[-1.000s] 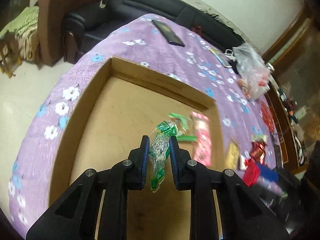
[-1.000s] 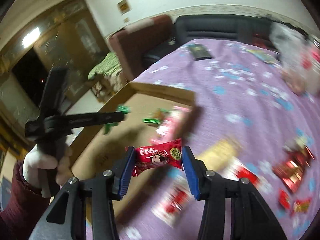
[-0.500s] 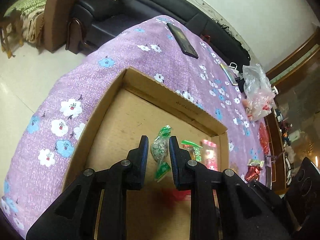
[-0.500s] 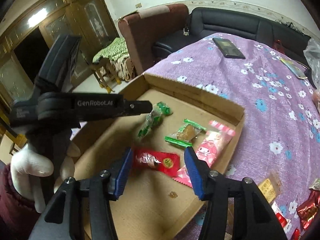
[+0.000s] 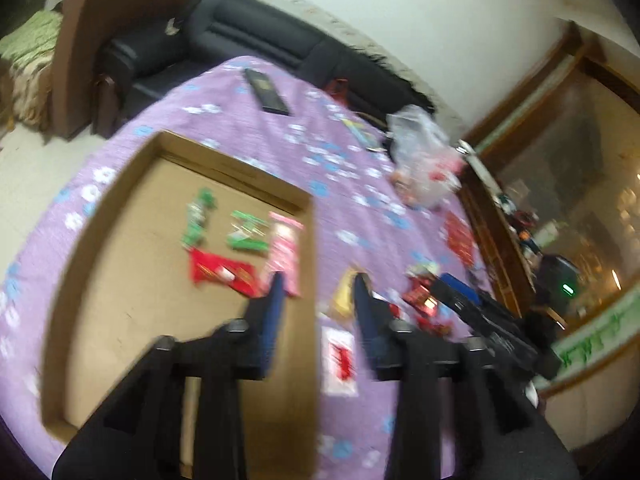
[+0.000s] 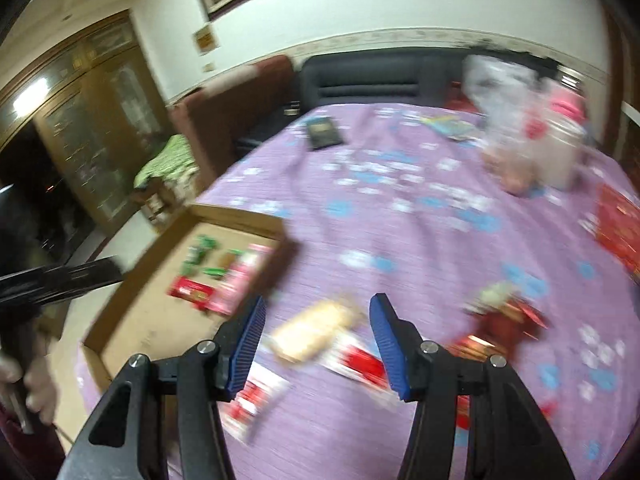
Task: Organize snacks
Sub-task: 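Move both tools back to the white-and-red packets, then grasp a white-and-red packet with each tool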
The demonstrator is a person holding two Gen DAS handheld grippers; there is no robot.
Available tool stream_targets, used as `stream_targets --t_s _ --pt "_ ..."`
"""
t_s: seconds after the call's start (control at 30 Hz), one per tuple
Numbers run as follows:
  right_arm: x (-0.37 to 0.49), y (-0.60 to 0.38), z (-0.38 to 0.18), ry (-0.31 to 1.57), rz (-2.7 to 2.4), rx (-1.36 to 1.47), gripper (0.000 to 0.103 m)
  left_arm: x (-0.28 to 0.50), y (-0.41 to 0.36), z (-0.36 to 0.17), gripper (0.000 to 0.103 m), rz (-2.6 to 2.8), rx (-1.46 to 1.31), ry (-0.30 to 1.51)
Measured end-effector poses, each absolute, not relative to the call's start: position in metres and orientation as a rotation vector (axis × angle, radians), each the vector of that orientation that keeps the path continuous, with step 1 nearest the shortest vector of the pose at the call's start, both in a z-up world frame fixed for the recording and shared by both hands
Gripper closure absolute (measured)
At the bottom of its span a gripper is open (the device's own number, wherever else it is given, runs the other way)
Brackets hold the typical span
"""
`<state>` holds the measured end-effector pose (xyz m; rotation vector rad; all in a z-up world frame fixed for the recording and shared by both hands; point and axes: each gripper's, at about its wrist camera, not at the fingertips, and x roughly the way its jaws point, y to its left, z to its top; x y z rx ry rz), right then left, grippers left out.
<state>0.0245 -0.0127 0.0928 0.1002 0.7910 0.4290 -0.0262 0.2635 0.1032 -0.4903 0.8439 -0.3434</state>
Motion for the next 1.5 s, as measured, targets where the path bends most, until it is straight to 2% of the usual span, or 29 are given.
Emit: stream_targets --t_s 0.2,0.43,0.57,0.7,0.73,0.8,0.9,1.3,1.5 --pt "0.008 -0.053 0.064 0.859 0.400 0.128 0.045 -0.050 0.213 0.089 0.053 -0.421 -0.463 0.872" --pt "0.019 -0.013 0.050 0.850 0.450 -0.067 0.045 -0.074 0.176 0.076 0.053 -0.435 -0.360 0.900" --pt "0.031 0.007 0.037 0.859 0.477 -0.186 0.040 -0.087 0.165 0.069 0.053 -0.437 -0.274 0.908" --pt "0.039 0.013 0.018 0.893 0.478 -0.238 0.040 -0.090 0.152 0.064 0.053 -0.420 -0.201 0.908" --pt "0.040 0.011 0.014 0.909 0.484 -0.224 0.043 -0.090 0.150 0.064 0.053 -0.417 -0.190 0.905" --pt "0.037 0.006 0.012 0.904 0.466 -0.195 0.064 -0.088 0.144 0.062 0.053 -0.413 -0.162 0.899" --pt "0.032 -0.008 0.015 0.924 0.423 -0.137 0.074 -0.082 0.136 0.057 0.053 -0.398 -0.117 0.902" --pt "-0.008 -0.034 0.016 0.877 0.456 -0.025 0.074 -0.032 0.112 0.012 0.053 -0.233 0.073 1.009" --pt "-0.006 -0.041 0.016 0.877 0.471 0.028 0.074 -0.033 0.100 0.005 0.053 -0.216 0.160 0.974"
